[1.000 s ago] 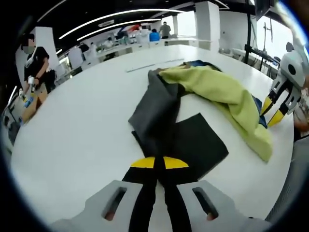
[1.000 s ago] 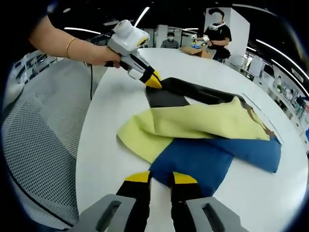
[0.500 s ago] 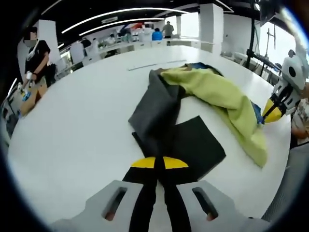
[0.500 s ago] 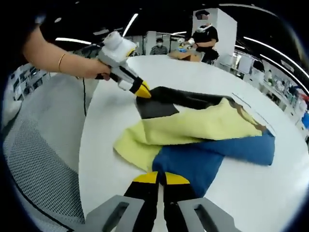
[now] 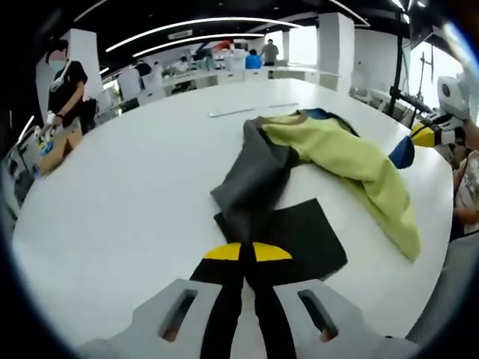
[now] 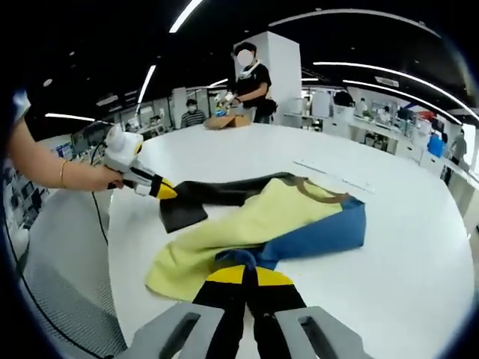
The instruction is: Fold the garment on the visible template until the final outline fits inside the template.
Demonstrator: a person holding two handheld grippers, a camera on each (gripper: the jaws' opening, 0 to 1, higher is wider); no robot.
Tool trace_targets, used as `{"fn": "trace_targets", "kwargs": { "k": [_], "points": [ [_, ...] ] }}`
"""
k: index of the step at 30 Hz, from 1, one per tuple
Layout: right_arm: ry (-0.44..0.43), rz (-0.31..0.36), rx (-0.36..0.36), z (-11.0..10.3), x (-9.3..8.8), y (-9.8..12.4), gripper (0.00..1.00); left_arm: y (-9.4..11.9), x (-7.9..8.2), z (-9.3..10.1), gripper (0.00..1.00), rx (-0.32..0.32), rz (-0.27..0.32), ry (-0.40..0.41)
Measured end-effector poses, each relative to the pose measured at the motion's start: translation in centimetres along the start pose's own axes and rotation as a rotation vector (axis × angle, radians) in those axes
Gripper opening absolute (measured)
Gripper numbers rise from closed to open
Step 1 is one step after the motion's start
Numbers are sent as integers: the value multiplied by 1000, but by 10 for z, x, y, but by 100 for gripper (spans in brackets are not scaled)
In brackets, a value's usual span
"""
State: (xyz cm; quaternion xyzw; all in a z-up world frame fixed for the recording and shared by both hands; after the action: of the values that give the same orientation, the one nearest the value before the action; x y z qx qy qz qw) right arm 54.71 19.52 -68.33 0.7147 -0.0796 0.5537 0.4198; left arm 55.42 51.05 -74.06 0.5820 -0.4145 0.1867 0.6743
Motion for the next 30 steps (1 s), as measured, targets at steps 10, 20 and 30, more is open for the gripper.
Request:
{"fn": "trace_targets", "kwargs": {
  "k": [10,20,30],
  "points": [
    [-88,-1,-141,53,-5,26,0,-3,-1,-17,0,40,-29,-80],
    [-289,-17,-274,99,-25,50,0,-5,1,-34,0,74,-22,-28],
    [-348,-59,-383,129,-51,71,0,-9,1,-53,0,110,-21,90]
  ]
}}
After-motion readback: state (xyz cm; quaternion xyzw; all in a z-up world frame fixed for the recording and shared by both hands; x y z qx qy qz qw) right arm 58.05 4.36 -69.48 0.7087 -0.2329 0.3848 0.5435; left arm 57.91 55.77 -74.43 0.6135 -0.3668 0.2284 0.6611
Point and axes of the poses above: the point that each gripper's makers call its tool centre point, and the gripper's own axes: y roughly backward along the fingers, z roughly to its right, x roughly out of its top, the point moved 3 cm from there along y, roughly backward along the fingers, and after that the axes turned 3 degrees about y, right-handed, at the moved point
